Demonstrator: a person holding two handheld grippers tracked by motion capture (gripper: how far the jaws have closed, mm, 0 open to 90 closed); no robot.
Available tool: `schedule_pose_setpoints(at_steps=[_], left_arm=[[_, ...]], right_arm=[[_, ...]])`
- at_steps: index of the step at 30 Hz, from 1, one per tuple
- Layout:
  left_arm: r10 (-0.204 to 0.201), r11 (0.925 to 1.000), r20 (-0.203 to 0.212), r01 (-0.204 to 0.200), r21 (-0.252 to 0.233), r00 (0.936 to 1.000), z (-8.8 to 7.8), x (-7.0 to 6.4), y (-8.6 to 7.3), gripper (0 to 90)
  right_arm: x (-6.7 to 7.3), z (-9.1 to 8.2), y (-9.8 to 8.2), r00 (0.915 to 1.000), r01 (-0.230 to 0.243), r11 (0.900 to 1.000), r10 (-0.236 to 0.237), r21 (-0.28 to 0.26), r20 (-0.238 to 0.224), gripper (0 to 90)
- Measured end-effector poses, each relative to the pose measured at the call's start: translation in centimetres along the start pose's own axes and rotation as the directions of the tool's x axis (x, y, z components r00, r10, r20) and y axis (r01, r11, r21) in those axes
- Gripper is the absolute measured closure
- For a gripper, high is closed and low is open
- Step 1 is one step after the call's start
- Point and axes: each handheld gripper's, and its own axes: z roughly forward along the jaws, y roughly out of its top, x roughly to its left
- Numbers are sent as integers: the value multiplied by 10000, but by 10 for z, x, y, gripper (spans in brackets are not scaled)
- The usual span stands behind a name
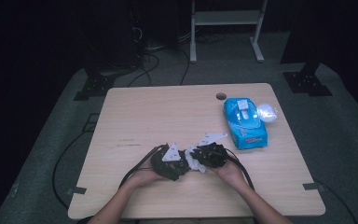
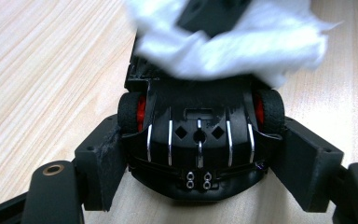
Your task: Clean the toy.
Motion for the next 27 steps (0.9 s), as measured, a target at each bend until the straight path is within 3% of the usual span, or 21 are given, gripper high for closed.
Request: schedule_pose_setpoints(at_steps=[5, 10, 12, 16, 21, 24, 27], left_arm=[[59, 10000, -20, -59, -26, 10000, 0, 0, 0, 242], [98, 9999, -16, -99, -40, 10000, -1, 0, 1, 242], [36, 10000, 10, -36, -53, 10000, -1, 1, 0, 242], [94, 10000, 16, -94, -22, 10000, -1, 1, 1, 242], [206, 9998, -41, -206, 32, 9998, -2, 0, 2, 242], [30, 10000, 19, -30, -77, 10000, -2, 1, 1, 242], [-8, 9999, 44, 9, -165, 10000, -3, 2, 1, 242]], right_arm=[[-19, 6, 6, 9971, -354, 9993, 360, -99, 675, 810], [-56, -7, -7, 9803, -1285, 9917, 1279, -56, 1506, 811], [-67, -14, -16, 9755, -1637, 9865, 1612, 45, 1495, 811], [-66, -23, -27, 9756, -1626, 9866, 1582, 166, 1524, 812], [-63, -17, -18, 9815, -1370, 9906, 1364, -48, 1343, 810], [-61, -9, -11, 9849, -1059, 9944, 1045, 32, 1381, 810], [-64, -11, -15, 9836, -1261, 9918, 1226, 183, 1322, 811]])
